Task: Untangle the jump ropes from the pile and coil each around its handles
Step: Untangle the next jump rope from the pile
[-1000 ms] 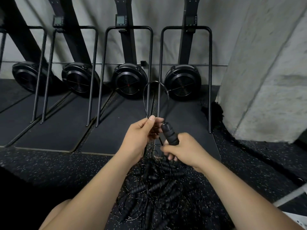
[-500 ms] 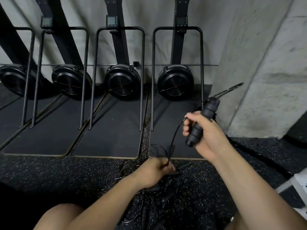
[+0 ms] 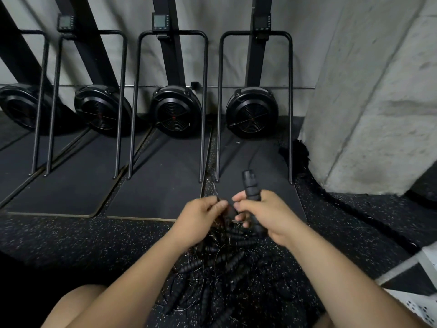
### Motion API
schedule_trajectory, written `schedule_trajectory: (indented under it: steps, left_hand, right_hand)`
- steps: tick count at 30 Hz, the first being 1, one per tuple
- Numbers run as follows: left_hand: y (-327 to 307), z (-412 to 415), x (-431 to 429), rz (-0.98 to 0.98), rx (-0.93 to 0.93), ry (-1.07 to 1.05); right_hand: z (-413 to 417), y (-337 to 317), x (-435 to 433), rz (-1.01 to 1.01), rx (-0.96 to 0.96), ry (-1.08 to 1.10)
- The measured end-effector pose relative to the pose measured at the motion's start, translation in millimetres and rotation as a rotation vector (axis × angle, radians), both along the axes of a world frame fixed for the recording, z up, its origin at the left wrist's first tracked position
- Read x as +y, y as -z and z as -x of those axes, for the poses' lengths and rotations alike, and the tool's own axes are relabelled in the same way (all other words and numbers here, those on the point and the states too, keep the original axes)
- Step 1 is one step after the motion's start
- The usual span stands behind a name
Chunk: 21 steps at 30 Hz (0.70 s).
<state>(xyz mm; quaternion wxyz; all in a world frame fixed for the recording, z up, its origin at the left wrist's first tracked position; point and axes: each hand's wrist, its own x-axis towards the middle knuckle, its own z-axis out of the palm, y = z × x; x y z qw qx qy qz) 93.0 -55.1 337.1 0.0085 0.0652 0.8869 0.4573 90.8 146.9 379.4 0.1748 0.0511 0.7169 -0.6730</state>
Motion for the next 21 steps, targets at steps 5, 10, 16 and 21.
schedule_trajectory:
  steps: [5, 10, 16, 21]
  left_hand:
    - [-16.2, -3.9, -8.1, -0.469, -0.064, -0.134]
    - [-28.0, -3.9, -14.0, -0.670, -0.096, -0.177]
    - [-27.9, 6.7, -32.5, -0.689, -0.072, -0.245]
    - [-19.4, 3.3, -15.3, -0.702, -0.272, -0.123]
  right_hand:
    - [-11.8, 18.3, -31.4, -0.034, -0.013, -0.159]
    - [-15.0, 25.4, -45.1, -0.317, 0.143, -0.216]
    - [-14.5, 16.6, -41.3, -0.251, 0.180, -0.216]
    - [-14.1, -11.9, -22.3, 0.019, 0.152, -0.125]
